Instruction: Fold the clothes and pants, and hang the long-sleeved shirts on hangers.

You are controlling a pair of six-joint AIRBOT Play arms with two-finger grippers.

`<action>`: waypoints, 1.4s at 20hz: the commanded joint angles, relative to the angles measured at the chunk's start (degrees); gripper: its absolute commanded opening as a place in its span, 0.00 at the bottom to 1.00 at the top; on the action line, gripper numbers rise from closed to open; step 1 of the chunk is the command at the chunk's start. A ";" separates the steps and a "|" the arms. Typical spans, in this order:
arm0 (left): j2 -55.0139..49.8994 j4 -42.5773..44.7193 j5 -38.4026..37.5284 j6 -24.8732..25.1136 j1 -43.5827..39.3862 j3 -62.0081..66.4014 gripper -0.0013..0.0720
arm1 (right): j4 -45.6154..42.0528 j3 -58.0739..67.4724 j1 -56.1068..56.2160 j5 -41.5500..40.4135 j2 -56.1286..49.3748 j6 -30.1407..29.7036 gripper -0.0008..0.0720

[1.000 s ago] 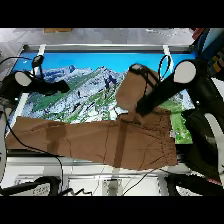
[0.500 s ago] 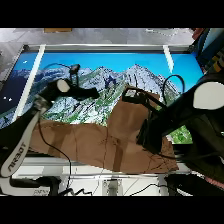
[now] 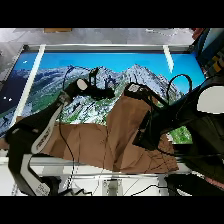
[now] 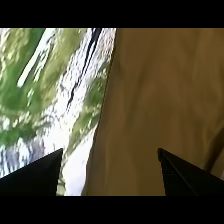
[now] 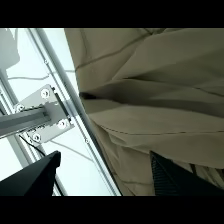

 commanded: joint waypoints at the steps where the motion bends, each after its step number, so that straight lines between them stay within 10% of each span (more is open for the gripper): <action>1: -7.65 -0.44 -0.52 2.56 -0.52 9.44 1.00 | -0.48 0.00 0.07 -1.75 0.04 0.22 0.88; 16: -18.97 -0.87 4.07 5.09 -7.13 17.33 0.95 | -0.48 0.00 0.07 -4.94 0.04 0.22 0.88; 21: -19.06 -1.07 12.59 5.09 -7.56 17.35 0.04 | -0.46 0.00 0.07 -4.55 0.04 0.24 0.88; 26: -16.46 -0.81 19.06 7.21 -5.70 18.56 0.04 | -2.43 0.00 0.07 -7.19 0.04 -0.02 0.85; 28: -13.27 0.61 21.16 10.80 -3.89 18.67 0.04 | -8.02 -0.02 0.04 -9.25 0.04 -0.02 0.56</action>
